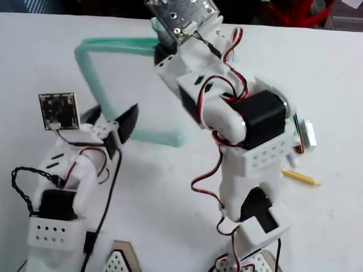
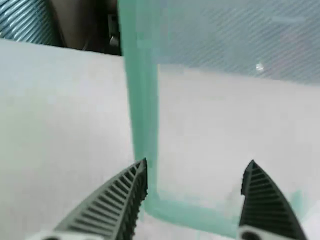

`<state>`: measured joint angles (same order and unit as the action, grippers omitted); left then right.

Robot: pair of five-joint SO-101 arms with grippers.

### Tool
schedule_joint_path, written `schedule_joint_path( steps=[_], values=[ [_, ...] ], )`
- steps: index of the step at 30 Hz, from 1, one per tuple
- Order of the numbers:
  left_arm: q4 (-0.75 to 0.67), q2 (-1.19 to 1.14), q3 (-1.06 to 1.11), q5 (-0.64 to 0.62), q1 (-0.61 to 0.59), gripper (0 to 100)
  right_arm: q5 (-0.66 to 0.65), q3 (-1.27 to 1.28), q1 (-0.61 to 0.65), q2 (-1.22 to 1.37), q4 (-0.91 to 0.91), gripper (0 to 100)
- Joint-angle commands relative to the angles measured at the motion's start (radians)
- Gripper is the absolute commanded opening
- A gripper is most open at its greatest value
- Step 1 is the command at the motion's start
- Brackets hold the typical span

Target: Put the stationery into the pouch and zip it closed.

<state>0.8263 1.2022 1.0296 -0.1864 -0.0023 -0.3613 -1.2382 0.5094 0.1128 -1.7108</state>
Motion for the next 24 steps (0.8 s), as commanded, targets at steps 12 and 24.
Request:
schedule_joint_path(
  steps=[12, 24],
  values=[
    [-0.138, -0.007, -0.008, 0.235, -0.153, 30, -0.026, -0.034, -0.058, -0.068, -0.008, 1.7],
    [-0.146, -0.004, -0.015, 0.328, -0.097, 30, -0.207, 0.270, 0.113, -0.387, -0.007, 1.7]
  ],
)
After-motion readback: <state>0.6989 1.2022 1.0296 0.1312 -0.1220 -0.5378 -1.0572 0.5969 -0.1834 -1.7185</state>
